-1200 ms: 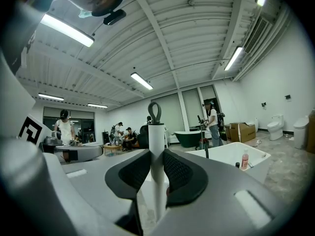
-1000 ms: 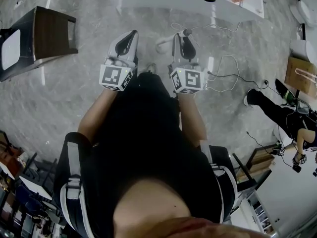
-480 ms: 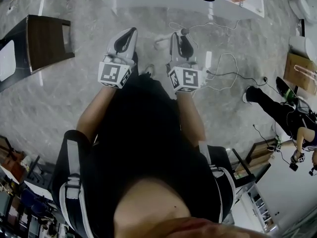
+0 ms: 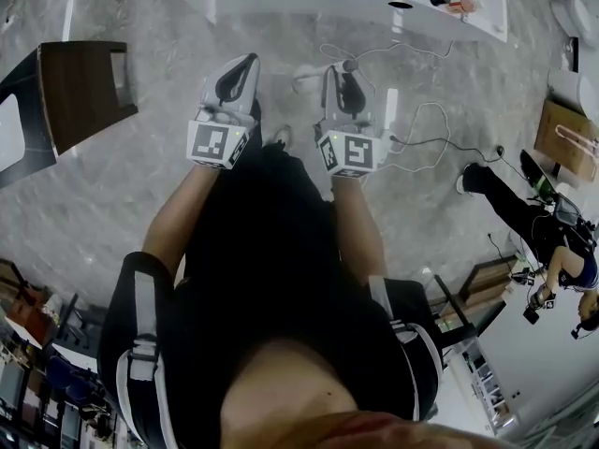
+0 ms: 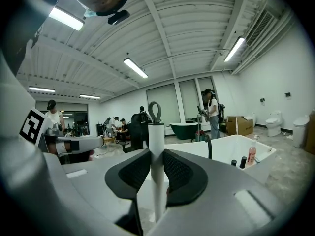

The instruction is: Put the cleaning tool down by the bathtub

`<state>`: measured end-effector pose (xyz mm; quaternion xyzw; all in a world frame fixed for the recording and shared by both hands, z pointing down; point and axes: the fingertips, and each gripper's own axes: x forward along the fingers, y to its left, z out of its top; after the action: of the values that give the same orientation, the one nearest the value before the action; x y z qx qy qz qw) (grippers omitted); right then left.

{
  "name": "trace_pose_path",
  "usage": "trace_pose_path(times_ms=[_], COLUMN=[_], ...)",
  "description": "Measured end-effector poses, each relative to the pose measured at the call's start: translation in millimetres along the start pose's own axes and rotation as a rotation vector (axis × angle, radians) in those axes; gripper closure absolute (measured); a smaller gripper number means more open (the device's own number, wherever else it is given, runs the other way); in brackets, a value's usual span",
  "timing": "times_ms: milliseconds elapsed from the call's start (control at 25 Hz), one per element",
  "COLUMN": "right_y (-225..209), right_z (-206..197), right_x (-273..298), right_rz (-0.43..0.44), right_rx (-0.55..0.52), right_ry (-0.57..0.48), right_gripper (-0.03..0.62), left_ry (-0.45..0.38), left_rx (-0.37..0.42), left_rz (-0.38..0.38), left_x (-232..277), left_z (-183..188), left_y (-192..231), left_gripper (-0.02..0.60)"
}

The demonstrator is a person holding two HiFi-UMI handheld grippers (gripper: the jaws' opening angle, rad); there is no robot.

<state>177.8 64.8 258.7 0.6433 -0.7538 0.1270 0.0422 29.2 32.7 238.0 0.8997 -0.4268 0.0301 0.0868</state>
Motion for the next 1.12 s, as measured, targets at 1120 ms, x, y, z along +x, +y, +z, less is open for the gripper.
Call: trace_pose_path(times_ms=[1120], right_y=[-15], right_z=[-150], right_x=[172], right_rz=[-0.025], right_rx=[0.006], right_ry=[0.099], right_gripper=[0.505], left_ry=[0.035], left_rx=[-0.081], left_rz=[0.02], left_x=[86], left_z=[-108], left_y=[109], left_gripper=[0.574])
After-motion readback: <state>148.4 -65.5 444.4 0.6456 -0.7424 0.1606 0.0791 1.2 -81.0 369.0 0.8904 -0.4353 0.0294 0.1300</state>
